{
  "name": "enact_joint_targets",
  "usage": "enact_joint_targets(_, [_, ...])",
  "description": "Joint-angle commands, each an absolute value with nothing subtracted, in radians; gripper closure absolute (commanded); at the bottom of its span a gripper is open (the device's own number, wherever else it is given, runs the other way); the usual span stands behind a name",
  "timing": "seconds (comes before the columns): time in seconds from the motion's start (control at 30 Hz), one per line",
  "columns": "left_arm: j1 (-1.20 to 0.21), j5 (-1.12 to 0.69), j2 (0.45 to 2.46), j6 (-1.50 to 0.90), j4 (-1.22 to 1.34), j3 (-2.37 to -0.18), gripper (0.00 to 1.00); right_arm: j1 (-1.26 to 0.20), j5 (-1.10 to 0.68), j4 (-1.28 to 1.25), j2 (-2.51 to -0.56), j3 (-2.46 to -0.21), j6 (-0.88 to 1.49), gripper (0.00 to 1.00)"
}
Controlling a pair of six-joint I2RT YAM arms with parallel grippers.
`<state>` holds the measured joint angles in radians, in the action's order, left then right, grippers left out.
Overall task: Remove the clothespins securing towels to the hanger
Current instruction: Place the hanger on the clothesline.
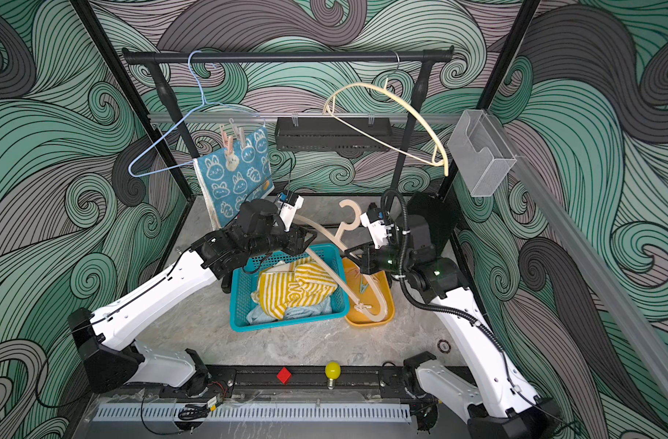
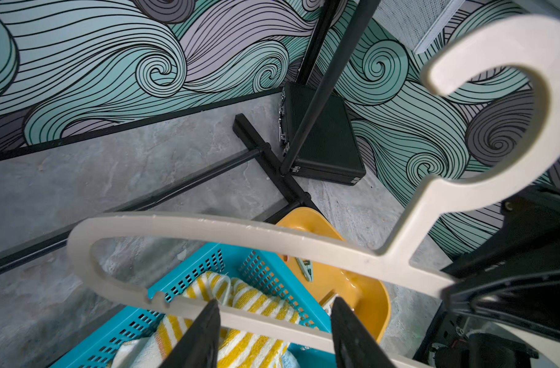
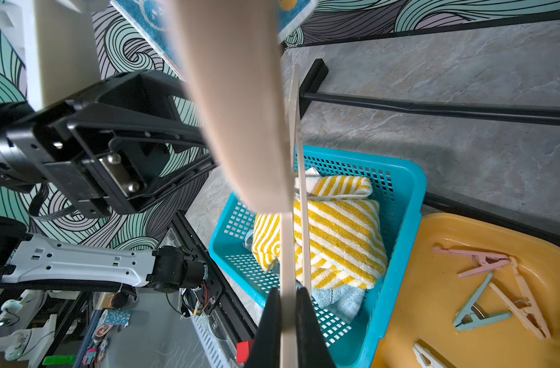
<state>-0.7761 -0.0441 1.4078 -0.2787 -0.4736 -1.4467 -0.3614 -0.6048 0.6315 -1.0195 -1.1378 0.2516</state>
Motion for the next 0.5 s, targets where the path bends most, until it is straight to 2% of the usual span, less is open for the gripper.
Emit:
enact_joint_targets(0.0, [-0.785,-0.130,1.441,-0.225,-0.442,-1.502,0.47,-0.379,-0.596,0.608,-1.016,-1.135,0.258,1.00])
enact_joint_targets(0.47, [-0.853,-0.053,1.581,-0.152,-0.462,-1.639,0.52,-0.410,-0.569,0.586,-1.069,-1.138,0.288,1.00])
